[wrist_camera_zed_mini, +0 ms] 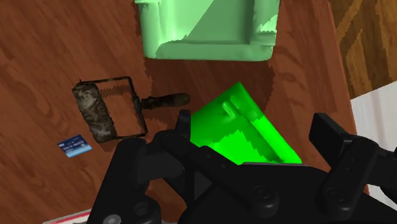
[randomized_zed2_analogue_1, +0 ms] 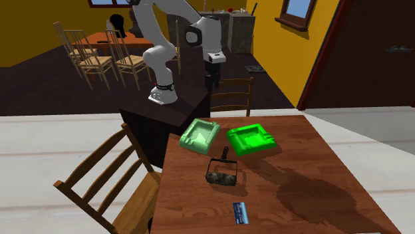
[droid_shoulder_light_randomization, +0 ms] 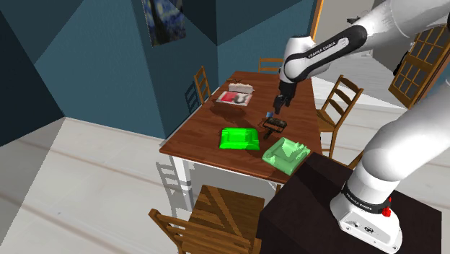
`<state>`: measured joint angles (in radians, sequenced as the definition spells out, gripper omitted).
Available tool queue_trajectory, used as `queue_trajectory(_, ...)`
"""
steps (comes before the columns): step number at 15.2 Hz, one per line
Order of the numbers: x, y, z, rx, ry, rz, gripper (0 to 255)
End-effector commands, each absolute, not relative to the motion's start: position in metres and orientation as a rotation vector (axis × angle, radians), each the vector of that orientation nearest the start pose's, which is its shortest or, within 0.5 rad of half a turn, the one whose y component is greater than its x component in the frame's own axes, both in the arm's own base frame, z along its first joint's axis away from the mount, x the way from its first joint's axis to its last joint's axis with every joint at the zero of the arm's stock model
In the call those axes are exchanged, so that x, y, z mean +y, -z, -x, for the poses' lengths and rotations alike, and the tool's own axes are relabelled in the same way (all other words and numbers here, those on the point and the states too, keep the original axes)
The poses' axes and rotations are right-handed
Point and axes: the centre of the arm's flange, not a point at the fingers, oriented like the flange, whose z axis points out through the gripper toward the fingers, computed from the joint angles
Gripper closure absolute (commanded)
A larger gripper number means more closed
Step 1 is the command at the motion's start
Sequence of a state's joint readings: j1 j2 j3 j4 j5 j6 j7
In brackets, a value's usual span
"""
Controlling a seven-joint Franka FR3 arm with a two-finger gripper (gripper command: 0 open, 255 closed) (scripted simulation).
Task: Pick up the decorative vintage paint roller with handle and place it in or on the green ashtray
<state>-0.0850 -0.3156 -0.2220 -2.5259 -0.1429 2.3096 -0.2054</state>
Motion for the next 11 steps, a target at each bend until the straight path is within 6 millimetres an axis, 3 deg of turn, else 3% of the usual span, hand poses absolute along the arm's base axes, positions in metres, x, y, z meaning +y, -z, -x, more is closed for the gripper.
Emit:
queue_trajectory(1, -0.147, -0.373, -0.427, -0.002, 0.133, 3.207, 0)
queue_trajectory(11, -0.215, -0.278, -0.486, -0.031, 0.129, 3.221, 0)
